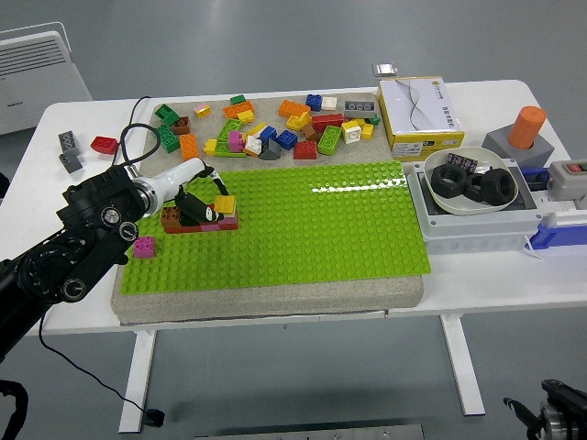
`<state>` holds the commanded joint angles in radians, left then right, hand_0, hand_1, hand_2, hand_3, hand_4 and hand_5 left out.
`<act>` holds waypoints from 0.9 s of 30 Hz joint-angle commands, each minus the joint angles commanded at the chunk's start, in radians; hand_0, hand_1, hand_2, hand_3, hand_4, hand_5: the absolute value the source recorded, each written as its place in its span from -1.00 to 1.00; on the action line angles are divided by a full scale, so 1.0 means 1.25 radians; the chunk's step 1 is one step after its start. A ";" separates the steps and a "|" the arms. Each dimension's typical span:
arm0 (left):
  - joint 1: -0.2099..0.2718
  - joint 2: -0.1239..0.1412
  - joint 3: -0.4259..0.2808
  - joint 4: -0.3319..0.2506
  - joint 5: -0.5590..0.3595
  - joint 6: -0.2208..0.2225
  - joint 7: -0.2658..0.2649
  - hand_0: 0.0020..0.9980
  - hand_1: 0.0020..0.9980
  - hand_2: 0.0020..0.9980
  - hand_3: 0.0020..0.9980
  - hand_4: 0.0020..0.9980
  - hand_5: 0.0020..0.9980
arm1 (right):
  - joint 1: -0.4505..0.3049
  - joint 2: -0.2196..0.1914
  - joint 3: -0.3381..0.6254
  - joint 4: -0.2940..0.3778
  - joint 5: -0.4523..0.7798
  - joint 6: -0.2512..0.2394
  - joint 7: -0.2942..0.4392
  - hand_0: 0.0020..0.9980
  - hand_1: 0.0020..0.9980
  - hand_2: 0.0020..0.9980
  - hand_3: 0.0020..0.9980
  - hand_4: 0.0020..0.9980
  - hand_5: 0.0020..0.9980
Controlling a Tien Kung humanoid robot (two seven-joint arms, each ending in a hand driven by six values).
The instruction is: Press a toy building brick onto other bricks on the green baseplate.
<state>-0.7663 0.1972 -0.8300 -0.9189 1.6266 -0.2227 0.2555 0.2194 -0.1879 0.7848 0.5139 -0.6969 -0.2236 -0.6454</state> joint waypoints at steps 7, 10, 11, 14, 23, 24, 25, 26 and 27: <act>0.001 -0.001 -0.002 0.003 -0.005 0.002 -0.003 0.98 0.92 0.81 -0.20 0.47 -1.00 | 0.000 0.000 0.000 0.000 0.000 0.000 0.000 0.19 0.21 0.31 0.63 0.95 1.00; 0.001 -0.001 -0.002 0.004 -0.006 0.003 -0.005 0.98 0.92 0.81 -0.20 0.47 -1.00 | 0.000 0.000 0.000 0.000 0.001 0.000 0.000 0.19 0.21 0.31 0.63 0.95 1.00; 0.002 -0.001 -0.003 0.004 -0.007 0.003 -0.005 0.98 0.92 0.81 -0.20 0.47 -1.00 | 0.000 0.000 0.000 0.000 0.001 0.000 0.000 0.19 0.21 0.31 0.63 0.95 1.00; 0.002 -0.001 -0.003 0.004 -0.008 0.002 -0.006 0.98 0.92 0.81 -0.19 0.47 -1.00 | 0.000 0.000 -0.001 -0.001 0.002 -0.001 0.000 0.19 0.21 0.31 0.63 0.96 1.00; 0.002 -0.001 -0.002 0.004 -0.012 -0.003 -0.005 0.98 0.92 0.81 -0.17 0.45 -1.00 | 0.000 -0.001 -0.003 -0.001 0.005 -0.001 0.000 0.19 0.21 0.30 0.63 0.96 1.00; 0.002 -0.001 -0.002 0.004 -0.013 -0.003 -0.005 0.98 0.92 0.81 -0.17 0.45 -1.00 | 0.000 -0.001 -0.004 -0.002 0.006 -0.001 0.000 0.19 0.21 0.30 0.63 0.96 1.00; 0.002 -0.001 -0.002 0.004 -0.013 -0.004 -0.005 0.98 0.92 0.81 -0.16 0.39 -1.00 | 0.000 -0.001 -0.004 -0.002 0.006 -0.001 0.000 0.19 0.21 0.30 0.63 0.96 1.00; 0.003 -0.001 -0.002 0.004 -0.014 -0.003 -0.006 0.98 0.92 0.81 -0.16 0.39 -1.00 | 0.000 -0.001 -0.004 -0.002 0.006 -0.001 0.000 0.19 0.21 0.30 0.63 0.96 1.00; 0.003 -0.001 -0.002 0.005 -0.014 -0.003 -0.006 0.98 0.92 0.81 -0.16 0.39 -1.00 | 0.000 -0.001 -0.004 -0.002 0.006 -0.001 0.000 0.19 0.21 0.30 0.63 0.96 1.00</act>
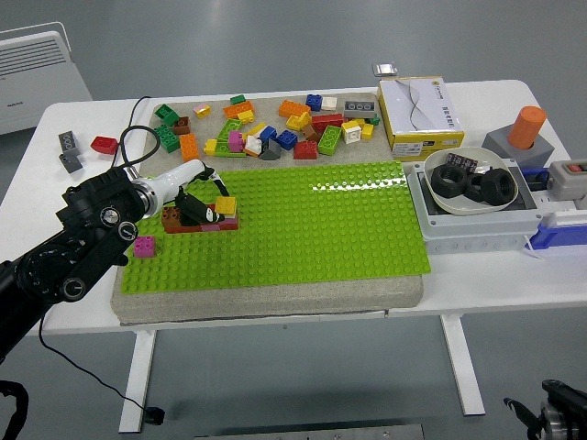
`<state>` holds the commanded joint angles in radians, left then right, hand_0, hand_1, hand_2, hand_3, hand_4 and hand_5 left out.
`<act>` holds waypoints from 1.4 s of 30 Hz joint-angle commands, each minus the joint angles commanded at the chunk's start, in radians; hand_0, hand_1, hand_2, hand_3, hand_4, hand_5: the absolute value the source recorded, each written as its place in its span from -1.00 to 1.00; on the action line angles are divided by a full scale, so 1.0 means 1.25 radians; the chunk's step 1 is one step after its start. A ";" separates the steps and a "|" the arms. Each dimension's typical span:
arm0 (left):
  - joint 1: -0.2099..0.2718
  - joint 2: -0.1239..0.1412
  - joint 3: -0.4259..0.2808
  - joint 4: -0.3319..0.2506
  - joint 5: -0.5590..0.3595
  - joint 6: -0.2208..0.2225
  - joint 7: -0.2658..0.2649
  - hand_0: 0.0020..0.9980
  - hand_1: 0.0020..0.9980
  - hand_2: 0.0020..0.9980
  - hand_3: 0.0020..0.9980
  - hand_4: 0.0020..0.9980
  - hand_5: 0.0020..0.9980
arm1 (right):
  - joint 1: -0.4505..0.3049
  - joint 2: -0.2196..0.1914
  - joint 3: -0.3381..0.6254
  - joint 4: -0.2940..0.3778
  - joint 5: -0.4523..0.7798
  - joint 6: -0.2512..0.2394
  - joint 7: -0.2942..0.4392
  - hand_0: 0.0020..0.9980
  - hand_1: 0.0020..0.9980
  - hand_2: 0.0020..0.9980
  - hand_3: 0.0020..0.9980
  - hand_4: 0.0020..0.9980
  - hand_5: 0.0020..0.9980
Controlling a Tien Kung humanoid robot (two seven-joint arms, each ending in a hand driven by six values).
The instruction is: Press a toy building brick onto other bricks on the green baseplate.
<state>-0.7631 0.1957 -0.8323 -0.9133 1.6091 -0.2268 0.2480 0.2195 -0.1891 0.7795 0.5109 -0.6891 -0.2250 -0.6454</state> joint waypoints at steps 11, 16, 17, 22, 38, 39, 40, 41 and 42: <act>0.001 0.000 0.000 0.003 -0.005 0.003 -0.001 0.98 0.92 0.81 -0.12 0.13 -1.00 | 0.000 0.000 -0.002 -0.001 0.002 0.000 0.000 0.19 0.21 0.30 0.63 0.97 1.00; 0.002 0.000 -0.001 0.004 -0.005 0.004 -0.001 0.98 0.92 0.81 -0.12 0.13 -1.00 | 0.000 0.000 -0.003 -0.002 0.004 -0.001 0.000 0.19 0.21 0.30 0.63 0.97 1.00; 0.002 0.000 -0.001 0.004 -0.005 0.004 -0.001 0.97 0.92 0.82 -0.11 0.07 -1.00 | -0.001 0.000 -0.003 -0.002 0.005 -0.001 0.000 0.19 0.21 0.30 0.62 0.97 1.00; 0.003 0.000 -0.002 0.007 -0.005 0.004 -0.001 0.97 0.92 0.82 -0.11 0.07 -1.00 | -0.001 -0.001 -0.006 -0.001 0.009 -0.001 0.000 0.19 0.21 0.30 0.62 0.97 1.00; 0.007 -0.001 0.001 0.011 -0.008 0.005 -0.002 0.97 0.93 0.84 -0.03 -0.12 -1.00 | -0.003 0.000 -0.007 -0.001 0.012 -0.003 0.000 0.19 0.20 0.30 0.62 0.97 1.00; 0.007 -0.001 0.001 0.011 -0.008 0.005 -0.002 0.97 0.93 0.84 -0.03 -0.12 -1.00 | -0.003 0.000 -0.007 -0.001 0.012 -0.003 0.000 0.19 0.20 0.30 0.62 0.97 1.00; 0.008 -0.001 0.001 0.010 -0.008 0.006 -0.002 0.97 0.93 0.84 -0.03 -0.12 -1.00 | -0.003 0.000 -0.007 -0.001 0.011 -0.003 0.000 0.19 0.20 0.30 0.62 0.97 1.00; 0.008 -0.001 0.000 0.010 -0.008 0.006 -0.003 0.97 0.93 0.85 -0.01 -0.12 -1.00 | -0.004 0.000 -0.006 -0.001 0.011 -0.003 0.000 0.19 0.20 0.30 0.62 0.97 1.00; 0.008 -0.001 0.000 0.010 -0.008 0.006 -0.003 0.97 0.93 0.85 -0.01 -0.12 -1.00 | -0.004 0.000 -0.006 -0.001 0.011 -0.002 0.000 0.19 0.20 0.30 0.62 0.97 1.00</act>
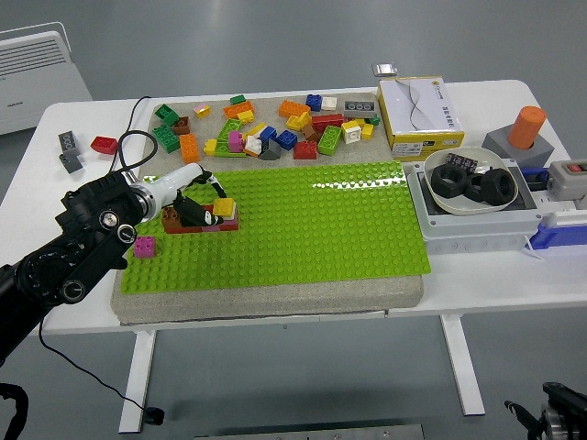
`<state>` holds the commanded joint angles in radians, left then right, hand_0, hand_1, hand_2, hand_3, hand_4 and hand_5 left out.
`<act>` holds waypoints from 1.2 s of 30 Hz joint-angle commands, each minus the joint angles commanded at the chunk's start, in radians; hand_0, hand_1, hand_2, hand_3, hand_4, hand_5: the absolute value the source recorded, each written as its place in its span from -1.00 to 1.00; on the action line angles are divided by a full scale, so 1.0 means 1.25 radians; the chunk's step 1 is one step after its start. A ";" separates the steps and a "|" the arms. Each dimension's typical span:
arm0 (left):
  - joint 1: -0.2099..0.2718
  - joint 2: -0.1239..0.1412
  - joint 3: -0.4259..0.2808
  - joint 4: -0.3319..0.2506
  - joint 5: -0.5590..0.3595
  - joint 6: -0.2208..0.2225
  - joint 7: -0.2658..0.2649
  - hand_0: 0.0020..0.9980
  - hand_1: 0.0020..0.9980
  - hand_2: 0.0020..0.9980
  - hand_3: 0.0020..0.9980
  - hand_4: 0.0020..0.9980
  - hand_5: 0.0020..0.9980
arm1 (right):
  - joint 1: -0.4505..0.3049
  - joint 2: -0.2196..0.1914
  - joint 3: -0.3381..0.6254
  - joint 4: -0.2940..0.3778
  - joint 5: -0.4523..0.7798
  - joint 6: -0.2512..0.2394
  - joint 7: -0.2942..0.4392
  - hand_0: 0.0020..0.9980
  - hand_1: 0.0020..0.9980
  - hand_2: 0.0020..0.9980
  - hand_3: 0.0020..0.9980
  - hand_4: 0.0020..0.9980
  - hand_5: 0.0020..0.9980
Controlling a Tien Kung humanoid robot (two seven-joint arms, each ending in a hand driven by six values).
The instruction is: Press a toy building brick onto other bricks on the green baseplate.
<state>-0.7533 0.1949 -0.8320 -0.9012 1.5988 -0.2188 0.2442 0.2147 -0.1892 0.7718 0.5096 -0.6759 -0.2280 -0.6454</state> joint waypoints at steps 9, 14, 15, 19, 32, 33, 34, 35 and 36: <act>0.000 0.000 -0.001 -0.002 -0.002 0.004 -0.001 0.96 0.93 0.85 0.00 -0.12 -1.00 | -0.001 0.001 0.002 0.000 -0.003 0.000 0.000 0.19 0.20 0.30 0.62 0.97 1.00; 0.000 -0.001 0.000 0.000 -0.005 0.004 0.000 0.95 0.93 0.86 0.02 -0.14 -1.00 | 0.000 0.001 0.001 0.001 -0.002 0.000 0.000 0.19 0.20 0.30 0.62 0.97 1.00; 0.000 -0.001 0.000 0.000 -0.005 0.004 0.000 0.95 0.93 0.86 0.02 -0.14 -1.00 | 0.000 0.001 0.001 0.001 -0.002 0.000 0.000 0.19 0.20 0.30 0.62 0.97 1.00; 0.000 -0.001 -0.001 0.000 -0.006 0.002 0.001 0.95 0.93 0.86 0.08 -0.16 -1.00 | 0.000 0.001 0.001 0.000 -0.001 0.000 0.000 0.19 0.20 0.30 0.62 0.97 1.00; 0.000 -0.001 -0.002 0.001 -0.007 0.001 0.001 0.95 0.94 0.87 0.16 -0.16 -1.00 | 0.001 0.000 0.000 0.001 0.000 0.000 0.000 0.19 0.20 0.29 0.62 0.97 1.00; 0.000 -0.001 -0.002 0.001 -0.007 0.001 0.001 0.95 0.94 0.87 0.16 -0.16 -1.00 | 0.001 0.000 0.000 0.001 0.000 0.000 0.000 0.19 0.20 0.29 0.62 0.97 1.00; 0.000 -0.001 -0.002 0.001 -0.007 0.001 0.001 0.95 0.94 0.87 0.16 -0.16 -1.00 | 0.001 0.000 0.000 0.001 0.000 0.000 0.000 0.19 0.20 0.29 0.62 0.97 1.00; 0.000 -0.001 -0.002 0.001 -0.007 0.001 0.001 0.94 0.94 0.88 0.19 -0.13 -1.00 | 0.001 0.000 0.000 0.001 0.000 0.000 0.000 0.19 0.20 0.29 0.62 0.97 1.00; 0.000 -0.001 -0.002 0.001 -0.007 0.000 0.001 0.94 0.94 0.88 0.19 -0.13 -1.00 | 0.001 0.000 0.000 0.001 0.000 -0.001 0.000 0.19 0.20 0.29 0.62 0.97 1.00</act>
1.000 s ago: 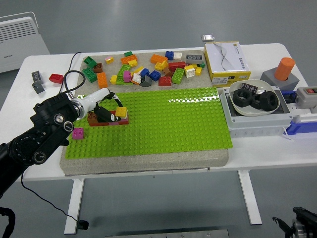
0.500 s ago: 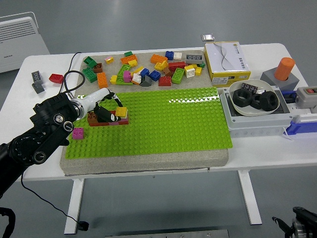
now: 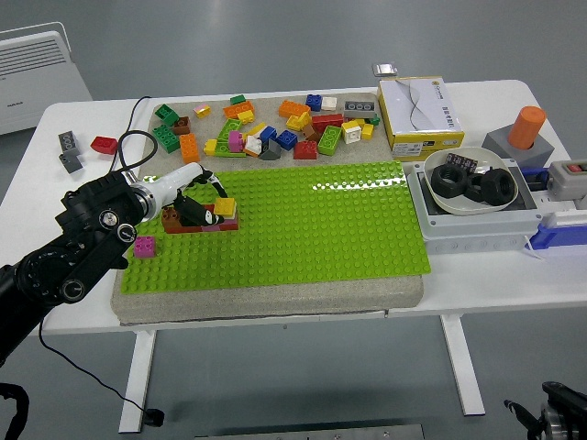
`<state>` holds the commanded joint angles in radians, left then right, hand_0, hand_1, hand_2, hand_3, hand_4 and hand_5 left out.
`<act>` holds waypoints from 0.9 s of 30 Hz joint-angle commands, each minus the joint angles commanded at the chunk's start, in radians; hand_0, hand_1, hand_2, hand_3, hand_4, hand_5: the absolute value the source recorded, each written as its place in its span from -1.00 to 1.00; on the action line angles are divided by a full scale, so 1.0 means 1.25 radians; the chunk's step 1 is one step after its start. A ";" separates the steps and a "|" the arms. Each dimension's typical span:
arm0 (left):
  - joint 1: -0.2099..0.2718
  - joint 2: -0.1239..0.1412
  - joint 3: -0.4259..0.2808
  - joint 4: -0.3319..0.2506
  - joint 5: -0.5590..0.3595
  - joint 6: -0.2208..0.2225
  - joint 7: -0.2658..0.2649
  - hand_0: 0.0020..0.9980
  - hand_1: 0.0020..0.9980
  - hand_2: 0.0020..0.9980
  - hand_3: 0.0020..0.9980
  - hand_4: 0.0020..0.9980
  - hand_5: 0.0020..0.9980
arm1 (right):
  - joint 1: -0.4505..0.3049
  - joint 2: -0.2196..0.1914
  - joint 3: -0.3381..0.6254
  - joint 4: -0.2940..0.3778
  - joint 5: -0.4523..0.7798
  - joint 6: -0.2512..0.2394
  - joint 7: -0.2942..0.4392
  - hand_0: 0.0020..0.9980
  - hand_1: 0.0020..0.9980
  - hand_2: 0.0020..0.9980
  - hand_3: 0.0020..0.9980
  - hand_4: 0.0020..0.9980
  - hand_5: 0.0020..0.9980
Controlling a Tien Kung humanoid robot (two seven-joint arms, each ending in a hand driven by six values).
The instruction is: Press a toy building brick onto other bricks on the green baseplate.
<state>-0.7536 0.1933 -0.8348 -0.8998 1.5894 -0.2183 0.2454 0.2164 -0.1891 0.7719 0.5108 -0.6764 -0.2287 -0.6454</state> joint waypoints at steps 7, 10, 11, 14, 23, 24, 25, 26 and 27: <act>0.001 0.000 0.000 0.000 0.000 -0.001 0.001 0.94 0.94 0.89 0.21 -0.11 -1.00 | 0.000 0.000 0.002 0.000 -0.003 0.000 0.000 0.19 0.20 0.29 0.62 0.97 1.00; 0.001 0.000 0.000 0.001 0.000 -0.003 0.001 0.94 0.94 0.89 0.21 -0.11 -1.00 | 0.000 0.000 0.002 0.000 -0.003 0.000 0.000 0.19 0.20 0.29 0.62 0.97 1.00; 0.001 0.000 0.000 0.001 0.000 -0.004 0.002 0.94 0.94 0.89 0.21 -0.10 -1.00 | 0.000 0.000 0.001 0.000 -0.003 0.000 0.000 0.19 0.20 0.29 0.62 0.97 1.00; 0.001 0.000 0.001 0.001 0.000 -0.009 0.002 0.94 0.94 0.89 0.21 -0.10 -1.00 | 0.000 0.000 0.001 0.000 -0.002 0.000 0.000 0.19 0.20 0.29 0.62 0.97 1.00; 0.001 0.001 0.001 0.002 -0.002 -0.020 0.003 0.94 0.95 0.90 0.21 -0.07 -1.00 | 0.001 -0.001 0.000 0.000 -0.001 -0.001 0.000 0.19 0.20 0.29 0.61 0.97 1.00; 0.001 0.001 0.000 0.001 -0.002 -0.020 0.003 0.94 0.95 0.90 0.21 -0.07 -1.00 | 0.001 -0.001 0.000 0.000 -0.001 -0.001 0.000 0.19 0.20 0.29 0.61 0.97 1.00; 0.001 0.001 0.000 0.001 -0.002 -0.020 0.003 0.94 0.95 0.90 0.21 -0.07 -1.00 | 0.001 -0.001 0.000 0.000 0.000 -0.001 0.000 0.19 0.20 0.29 0.61 0.97 1.00; 0.001 0.001 -0.001 0.001 -0.002 -0.021 0.003 0.94 0.95 0.90 0.21 -0.07 -1.00 | 0.001 -0.001 0.000 0.000 -0.001 0.000 0.000 0.19 0.20 0.29 0.61 0.97 1.00; 0.001 0.001 -0.001 0.001 -0.002 -0.021 0.003 0.94 0.95 0.90 0.21 -0.07 -1.00 | 0.000 -0.001 0.000 0.000 -0.001 0.000 0.000 0.19 0.20 0.29 0.61 0.97 1.00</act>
<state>-0.7524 0.1943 -0.8361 -0.8985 1.5871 -0.2448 0.2486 0.2169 -0.1907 0.7714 0.5103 -0.6771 -0.2293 -0.6454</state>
